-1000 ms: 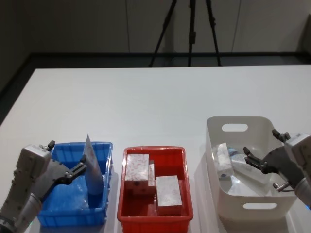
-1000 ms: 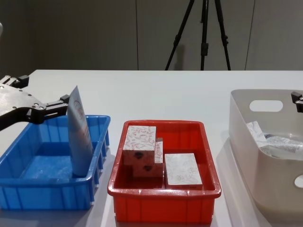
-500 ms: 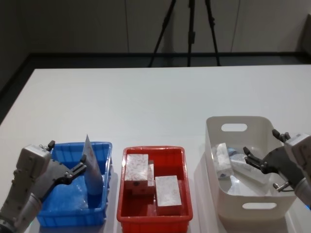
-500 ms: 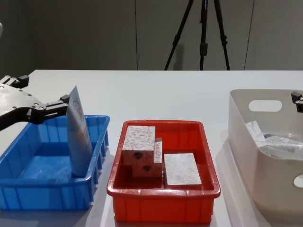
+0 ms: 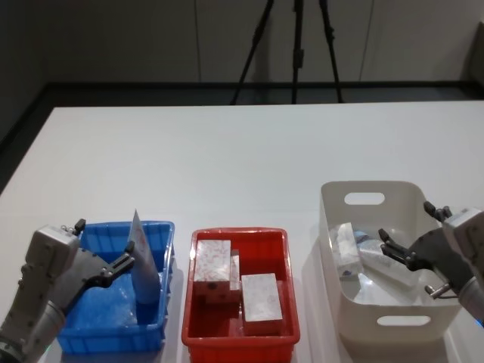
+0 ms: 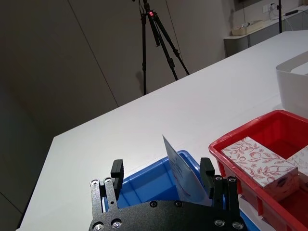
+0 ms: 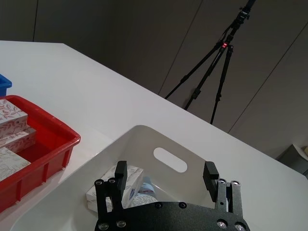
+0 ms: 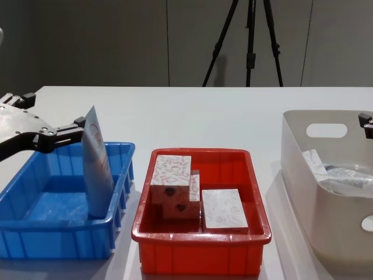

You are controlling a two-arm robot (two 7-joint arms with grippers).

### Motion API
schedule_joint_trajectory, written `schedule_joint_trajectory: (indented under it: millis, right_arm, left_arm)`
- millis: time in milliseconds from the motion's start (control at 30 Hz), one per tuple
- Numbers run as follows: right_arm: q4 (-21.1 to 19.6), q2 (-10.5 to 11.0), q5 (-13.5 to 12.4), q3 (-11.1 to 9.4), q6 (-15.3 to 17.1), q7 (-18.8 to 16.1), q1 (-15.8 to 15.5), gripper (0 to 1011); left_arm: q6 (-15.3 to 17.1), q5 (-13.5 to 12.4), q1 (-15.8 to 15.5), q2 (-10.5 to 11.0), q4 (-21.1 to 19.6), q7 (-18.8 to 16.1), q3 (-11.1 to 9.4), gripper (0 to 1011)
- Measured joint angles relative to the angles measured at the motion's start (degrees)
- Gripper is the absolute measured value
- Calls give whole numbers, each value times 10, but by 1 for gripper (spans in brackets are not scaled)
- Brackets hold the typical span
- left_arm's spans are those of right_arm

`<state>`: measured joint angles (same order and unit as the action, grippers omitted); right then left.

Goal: Bimanual collaborative sorting of washing and personal care products

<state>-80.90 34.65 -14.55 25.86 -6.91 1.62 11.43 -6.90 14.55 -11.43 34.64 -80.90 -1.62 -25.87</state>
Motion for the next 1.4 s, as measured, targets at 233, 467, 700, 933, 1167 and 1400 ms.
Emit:
schedule_joint_trajectory:
  millis: [233,467,700,933,1167,1400]
  right_arm:
    - [0,0,0,0,0,0,0,1000]
    - [0,0,0,0,0,0,0,1000]
    - [0,0,0,0,0,0,0,1000]
    - [0,0,0,0,0,0,0,1000]
    - [0,0,0,0,0,0,0,1000]
    - [0,0,0,0,0,0,0,1000]
  left_arm:
    - [0,0,0,0,0,0,0,1001]
    - [0,0,0,0,0,0,0,1001]
    - [0,0,0,0,0,0,0,1001]
    - [0,0,0,0,0,0,0,1001]
    - [0,0,0,0,0,0,0,1001]
    - [0,0,0,0,0,0,0,1001]
